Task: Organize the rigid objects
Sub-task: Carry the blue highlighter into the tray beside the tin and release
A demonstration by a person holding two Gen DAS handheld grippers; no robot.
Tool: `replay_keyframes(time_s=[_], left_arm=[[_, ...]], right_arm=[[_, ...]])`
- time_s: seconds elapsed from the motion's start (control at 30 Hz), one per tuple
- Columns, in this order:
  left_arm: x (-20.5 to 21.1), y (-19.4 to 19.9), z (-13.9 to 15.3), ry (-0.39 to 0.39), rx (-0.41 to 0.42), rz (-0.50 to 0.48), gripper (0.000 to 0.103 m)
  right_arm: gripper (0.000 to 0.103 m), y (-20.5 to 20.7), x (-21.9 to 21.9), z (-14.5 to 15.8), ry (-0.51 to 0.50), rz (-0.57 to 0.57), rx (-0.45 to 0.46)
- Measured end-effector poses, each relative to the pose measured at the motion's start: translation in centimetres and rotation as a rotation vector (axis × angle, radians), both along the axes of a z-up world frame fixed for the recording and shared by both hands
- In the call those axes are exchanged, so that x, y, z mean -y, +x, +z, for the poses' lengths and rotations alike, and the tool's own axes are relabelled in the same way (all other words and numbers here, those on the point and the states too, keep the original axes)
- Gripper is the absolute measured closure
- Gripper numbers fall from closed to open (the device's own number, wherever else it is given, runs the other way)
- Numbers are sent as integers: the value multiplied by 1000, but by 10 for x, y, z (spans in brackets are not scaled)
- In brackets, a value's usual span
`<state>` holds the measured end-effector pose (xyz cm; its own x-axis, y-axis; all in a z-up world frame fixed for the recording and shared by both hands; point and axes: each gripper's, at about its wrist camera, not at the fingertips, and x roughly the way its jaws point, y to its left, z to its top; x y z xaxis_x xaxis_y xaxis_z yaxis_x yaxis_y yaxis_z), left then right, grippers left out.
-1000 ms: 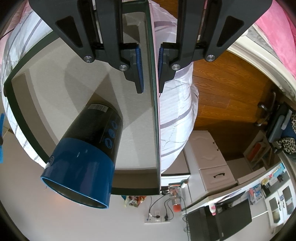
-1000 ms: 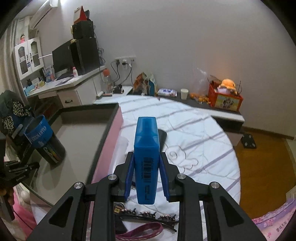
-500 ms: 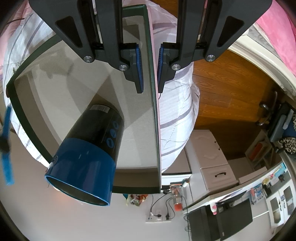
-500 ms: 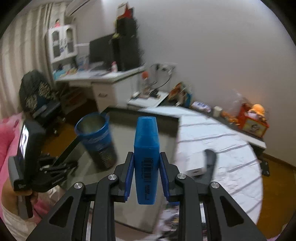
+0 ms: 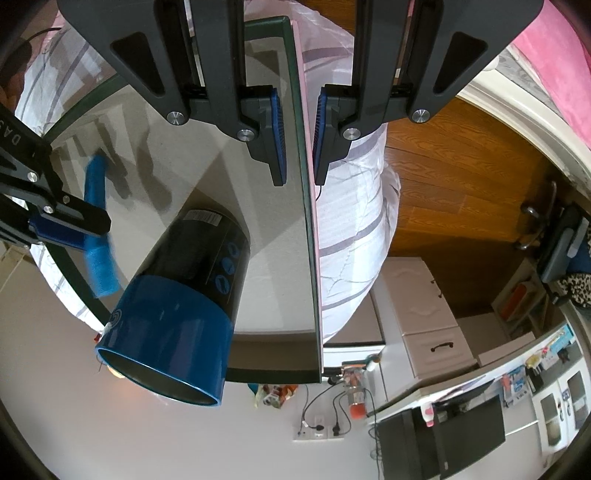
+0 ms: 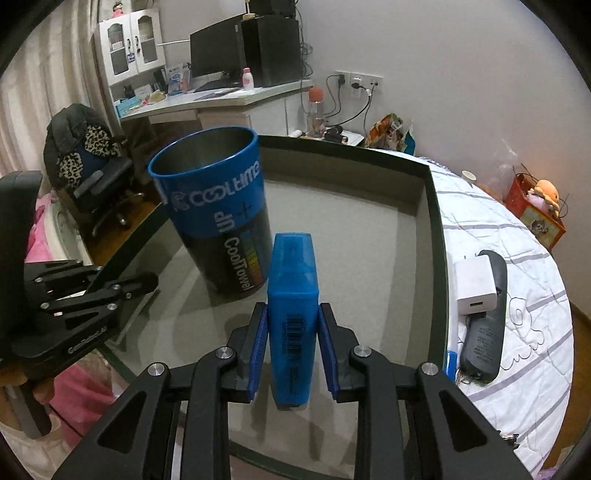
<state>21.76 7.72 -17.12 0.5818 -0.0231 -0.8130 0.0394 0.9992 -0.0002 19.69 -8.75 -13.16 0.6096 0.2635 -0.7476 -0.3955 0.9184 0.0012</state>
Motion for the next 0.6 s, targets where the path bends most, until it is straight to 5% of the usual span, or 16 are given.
replay_keyframes(time_s=[0.1,0.2,0.43,0.6], left_arm=[[0,0,0,1,0,0,90],[0,0,0,0,0,-1,90],[-1,0,0,2,-1,0,90],[-1,0,0,2,-1,1,90]], right_arm=[[73,-1,2,4,9,-8,15],[57,-5,3,10,6,-19,44],[53,-21,25,33,24,-57,112],[31,-40,60,51,24,-128,180]])
